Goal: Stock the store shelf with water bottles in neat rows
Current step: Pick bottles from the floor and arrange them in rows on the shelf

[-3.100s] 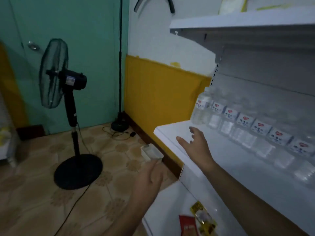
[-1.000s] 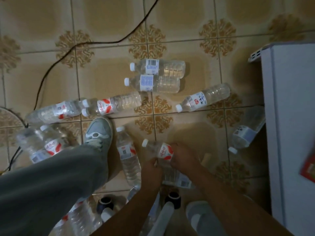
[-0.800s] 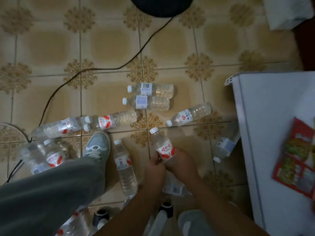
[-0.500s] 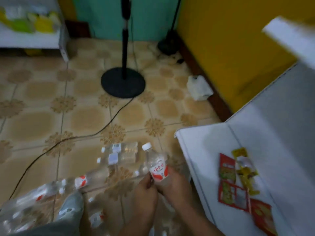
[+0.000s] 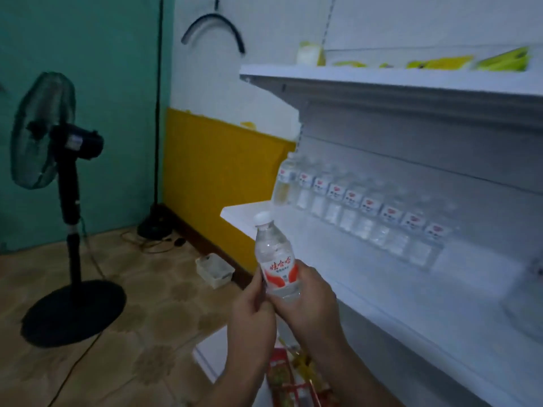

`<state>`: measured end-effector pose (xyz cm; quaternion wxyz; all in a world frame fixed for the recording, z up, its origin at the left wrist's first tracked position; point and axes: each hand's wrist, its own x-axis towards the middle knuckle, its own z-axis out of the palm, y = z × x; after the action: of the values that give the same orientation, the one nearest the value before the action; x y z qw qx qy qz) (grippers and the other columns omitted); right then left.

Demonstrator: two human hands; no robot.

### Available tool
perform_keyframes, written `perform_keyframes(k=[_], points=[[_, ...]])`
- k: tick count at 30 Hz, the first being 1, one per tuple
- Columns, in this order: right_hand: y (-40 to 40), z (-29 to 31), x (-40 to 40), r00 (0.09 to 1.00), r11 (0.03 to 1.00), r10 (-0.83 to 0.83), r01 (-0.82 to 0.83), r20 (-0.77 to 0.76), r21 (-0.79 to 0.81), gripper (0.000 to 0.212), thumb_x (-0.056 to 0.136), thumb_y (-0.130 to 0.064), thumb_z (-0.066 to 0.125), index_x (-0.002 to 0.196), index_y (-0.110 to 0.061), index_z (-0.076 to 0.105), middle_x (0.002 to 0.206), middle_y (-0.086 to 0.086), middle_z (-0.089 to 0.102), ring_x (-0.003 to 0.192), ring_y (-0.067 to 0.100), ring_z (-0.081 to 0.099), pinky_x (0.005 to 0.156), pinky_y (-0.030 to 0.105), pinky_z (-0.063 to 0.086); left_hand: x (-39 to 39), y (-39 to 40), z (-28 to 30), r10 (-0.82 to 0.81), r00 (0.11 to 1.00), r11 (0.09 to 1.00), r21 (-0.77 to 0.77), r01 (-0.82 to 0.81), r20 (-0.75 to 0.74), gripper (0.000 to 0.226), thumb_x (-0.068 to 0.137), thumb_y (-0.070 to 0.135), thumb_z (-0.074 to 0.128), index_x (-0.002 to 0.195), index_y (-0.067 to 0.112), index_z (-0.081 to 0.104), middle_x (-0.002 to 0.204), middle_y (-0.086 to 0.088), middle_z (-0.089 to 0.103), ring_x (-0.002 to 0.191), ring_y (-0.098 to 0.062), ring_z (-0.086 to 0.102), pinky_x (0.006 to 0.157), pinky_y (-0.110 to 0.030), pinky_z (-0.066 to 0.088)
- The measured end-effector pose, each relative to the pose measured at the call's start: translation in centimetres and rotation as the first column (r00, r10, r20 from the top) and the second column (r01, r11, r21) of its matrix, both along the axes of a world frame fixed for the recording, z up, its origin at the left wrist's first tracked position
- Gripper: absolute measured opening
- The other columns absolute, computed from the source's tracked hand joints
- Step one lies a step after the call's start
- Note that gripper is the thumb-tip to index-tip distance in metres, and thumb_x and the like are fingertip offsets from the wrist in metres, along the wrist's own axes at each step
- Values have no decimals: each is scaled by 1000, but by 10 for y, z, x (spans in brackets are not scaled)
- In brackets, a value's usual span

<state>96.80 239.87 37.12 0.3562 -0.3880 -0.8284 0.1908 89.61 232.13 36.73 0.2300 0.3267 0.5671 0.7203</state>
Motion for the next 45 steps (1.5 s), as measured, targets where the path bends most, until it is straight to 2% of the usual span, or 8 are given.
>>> perform_keyframes(k=[6,12,18,26,32,34,38,45], points=[[-7,50,126,963,963,-252,259,-97,69,55,68,-70,67,111,-38,56,104,-18,61,93,3,60,82,28,53,109,12,54,-256,963,963,66,262,-85,56,91,-8,39,128,30,60,107,19,69,98,11,61,87,-14,50],[-42,71,278,828,837,-531,546,-180,44,57,69,-62,75,116,-36,56,107,-18,61,96,2,59,82,19,50,242,14,70,-536,821,817,122,563,-198,51,92,-7,41,129,23,59,108,14,70,101,2,64,94,-24,51],[-101,72,418,591,594,-782,803,-198,52,55,67,-57,76,114,-37,57,107,-16,61,96,2,60,83,28,53,374,-6,74,-736,593,595,106,797,-327,56,89,-12,41,133,21,51,115,17,61,106,13,56,87,-2,42],[-149,56,508,412,437,-866,899,-283,-28,53,69,-45,80,114,-34,55,107,-14,64,96,0,61,83,23,53,467,-30,71,-820,362,433,-67,899,-443,60,90,-11,41,142,19,43,137,4,52,124,-9,49,98,-10,35],[-135,53,542,403,464,-846,880,-349,-107,44,74,-34,82,106,-33,52,102,-11,64,91,-5,61,73,11,47,493,-8,79,-789,215,342,-120,932,-576,55,95,2,45,143,26,36,132,20,41,118,5,40,82,11,25],[-122,50,556,391,455,-846,884,-363,-108,45,74,-31,83,105,-33,51,101,-10,64,91,-5,60,73,11,48,503,11,74,-780,155,316,-167,934,-607,51,97,11,47,142,30,32,134,20,39,121,4,38,92,5,25],[-85,38,583,374,443,-862,884,-342,-149,51,74,-30,84,111,-28,49,105,-8,61,98,8,62,80,20,50,520,69,44,-770,45,418,-451,789,-637,58,99,36,43,150,16,22,156,0,24,143,-14,22,116,-25,16],[-22,41,620,369,444,-861,882,-351,-161,65,77,-27,81,131,-13,47,119,-3,58,108,14,57,88,26,47,518,130,-12,-647,-246,584,-677,448,-722,69,98,54,26,152,13,13,160,-3,9,147,-18,7,117,-29,3]])
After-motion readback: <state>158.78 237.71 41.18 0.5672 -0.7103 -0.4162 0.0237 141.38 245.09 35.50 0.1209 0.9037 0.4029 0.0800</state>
